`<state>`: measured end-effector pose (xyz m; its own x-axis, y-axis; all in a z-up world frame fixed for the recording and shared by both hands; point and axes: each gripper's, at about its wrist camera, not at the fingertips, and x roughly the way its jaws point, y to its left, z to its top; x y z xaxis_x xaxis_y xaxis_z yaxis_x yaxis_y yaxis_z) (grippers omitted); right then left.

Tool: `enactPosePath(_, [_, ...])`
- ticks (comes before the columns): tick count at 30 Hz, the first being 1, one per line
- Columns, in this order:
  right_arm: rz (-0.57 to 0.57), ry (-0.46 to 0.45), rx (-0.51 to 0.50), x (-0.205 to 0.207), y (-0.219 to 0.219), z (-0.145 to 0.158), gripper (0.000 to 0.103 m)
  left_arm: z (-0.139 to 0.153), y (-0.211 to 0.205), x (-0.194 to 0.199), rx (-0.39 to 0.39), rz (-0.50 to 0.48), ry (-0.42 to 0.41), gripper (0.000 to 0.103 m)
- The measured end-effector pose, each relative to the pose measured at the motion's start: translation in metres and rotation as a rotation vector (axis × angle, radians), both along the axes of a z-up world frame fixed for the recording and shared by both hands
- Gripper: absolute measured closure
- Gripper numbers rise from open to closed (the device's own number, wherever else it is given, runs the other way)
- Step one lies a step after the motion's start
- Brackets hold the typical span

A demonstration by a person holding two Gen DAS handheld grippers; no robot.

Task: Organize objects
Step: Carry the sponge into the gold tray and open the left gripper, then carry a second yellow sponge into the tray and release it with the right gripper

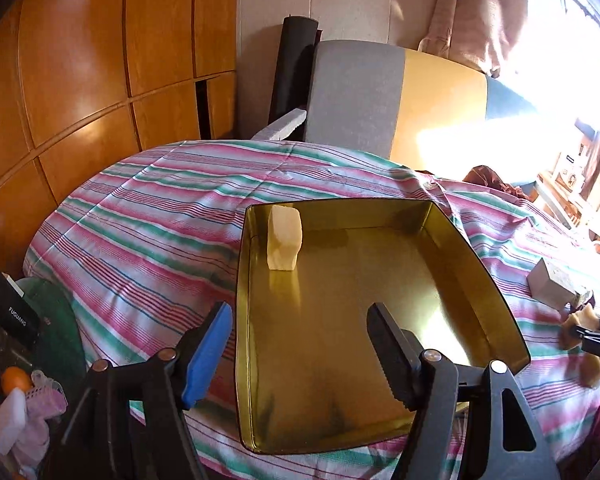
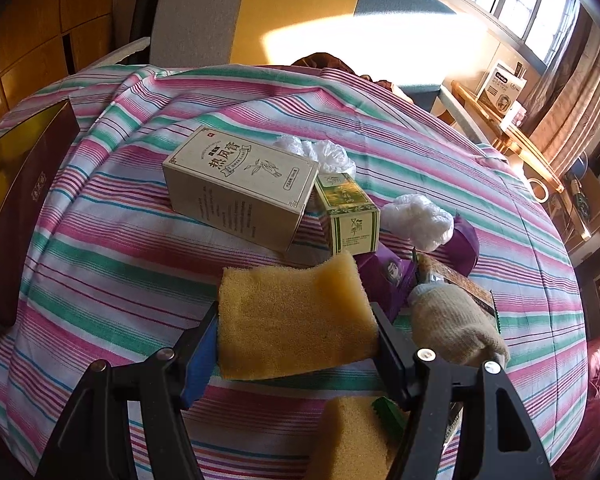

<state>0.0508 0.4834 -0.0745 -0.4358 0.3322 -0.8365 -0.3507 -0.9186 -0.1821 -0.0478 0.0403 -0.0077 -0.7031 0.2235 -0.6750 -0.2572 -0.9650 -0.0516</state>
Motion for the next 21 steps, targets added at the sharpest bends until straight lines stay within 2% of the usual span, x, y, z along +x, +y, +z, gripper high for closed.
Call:
enactPosePath(7, [-0.001, 0.008, 0.000, 0.001, -0.002, 0.003, 0.034, -0.004, -0.006, 0.014, 0.006, -0.004, -0.014, 0.032])
enactPosePath(10, [-0.005, 0.058, -0.003, 0.003, -0.010, 0.019, 0.034, -0.004, -0.009, 0.016, 0.007, -0.003, -0.014, 0.032])
enactPosePath(13, [0.019, 0.128, -0.054, 0.001, -0.027, 0.040, 0.034, -0.005, -0.014, 0.017, 0.006, 0.000, -0.008, 0.032])
enactPosePath(17, [0.155, 0.179, -0.075, -0.024, -0.081, 0.065, 0.034, -0.004, -0.023, 0.018, 0.022, 0.013, -0.007, 0.032])
enactPosePath(21, [0.324, 0.194, -0.118, -0.065, -0.149, 0.080, 0.034, -0.002, -0.038, 0.016, 0.050, 0.038, -0.010, 0.030])
